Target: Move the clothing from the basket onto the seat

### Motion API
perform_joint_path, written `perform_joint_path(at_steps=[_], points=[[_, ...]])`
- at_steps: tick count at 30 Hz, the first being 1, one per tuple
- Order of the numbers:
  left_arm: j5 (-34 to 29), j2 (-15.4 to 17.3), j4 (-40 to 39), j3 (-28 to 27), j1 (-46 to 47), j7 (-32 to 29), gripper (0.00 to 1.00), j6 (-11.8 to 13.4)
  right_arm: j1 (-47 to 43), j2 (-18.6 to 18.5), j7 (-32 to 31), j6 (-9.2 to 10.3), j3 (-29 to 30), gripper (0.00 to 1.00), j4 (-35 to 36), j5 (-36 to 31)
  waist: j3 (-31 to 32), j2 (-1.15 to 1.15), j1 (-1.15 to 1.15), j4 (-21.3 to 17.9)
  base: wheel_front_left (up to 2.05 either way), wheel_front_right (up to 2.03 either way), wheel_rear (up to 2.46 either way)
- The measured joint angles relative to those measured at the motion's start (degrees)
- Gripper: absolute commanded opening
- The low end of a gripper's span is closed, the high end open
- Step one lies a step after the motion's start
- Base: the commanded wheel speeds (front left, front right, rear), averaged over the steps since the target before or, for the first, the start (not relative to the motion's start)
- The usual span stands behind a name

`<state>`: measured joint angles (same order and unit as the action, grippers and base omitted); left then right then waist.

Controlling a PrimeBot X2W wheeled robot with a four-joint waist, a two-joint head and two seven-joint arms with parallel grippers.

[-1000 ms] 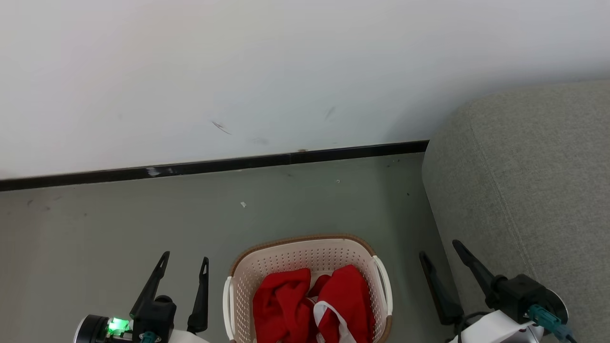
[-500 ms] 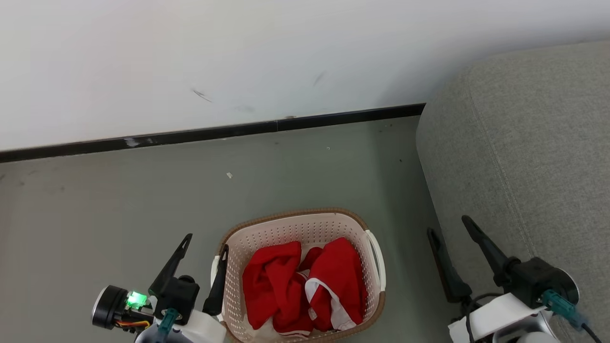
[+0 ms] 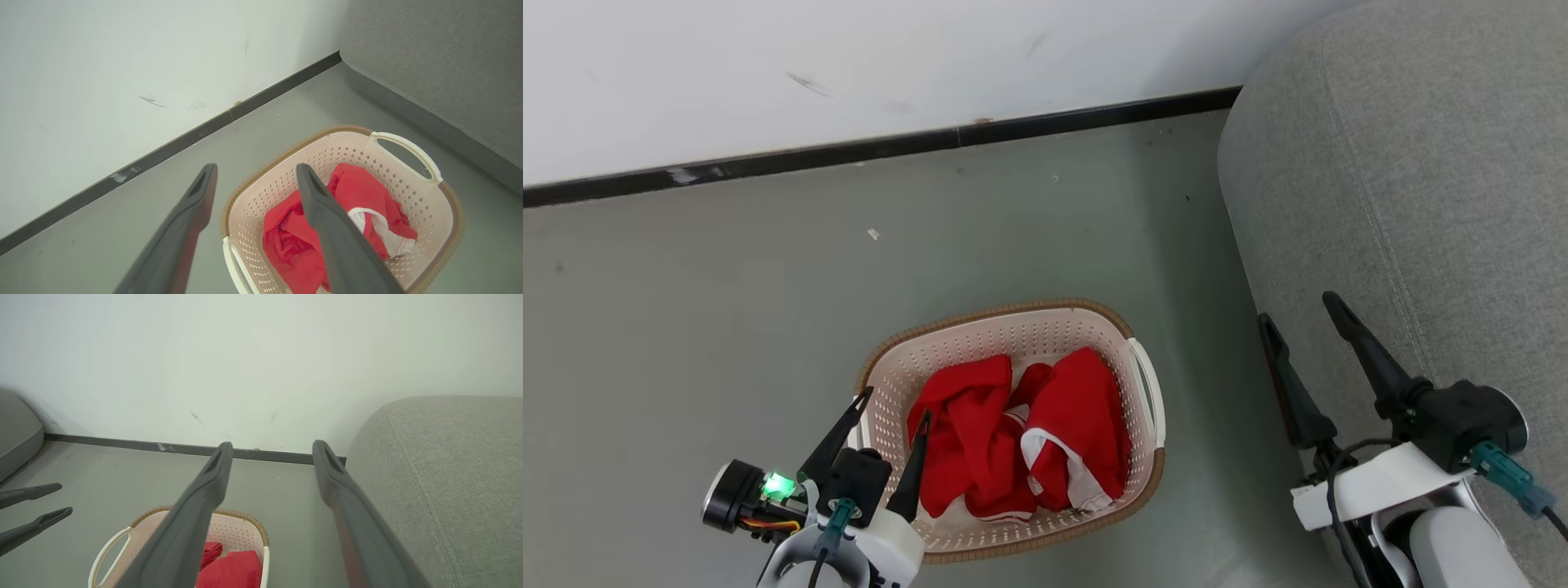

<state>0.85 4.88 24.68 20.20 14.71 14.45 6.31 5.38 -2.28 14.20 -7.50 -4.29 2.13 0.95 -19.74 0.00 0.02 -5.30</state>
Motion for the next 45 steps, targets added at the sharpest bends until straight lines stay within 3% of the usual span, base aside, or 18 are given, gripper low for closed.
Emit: perform_joint_path(at_steps=[45], points=[[-1.4, -2.4, 14.2, 4.6, 15.5, 0.0, 1.0, -1.5, 22.6, -0.3, 0.4, 0.0, -3.6, 1.0, 2.4, 1.1, -21.3, 0.0, 0.0, -5.9, 0.0, 0.0, 0.0]])
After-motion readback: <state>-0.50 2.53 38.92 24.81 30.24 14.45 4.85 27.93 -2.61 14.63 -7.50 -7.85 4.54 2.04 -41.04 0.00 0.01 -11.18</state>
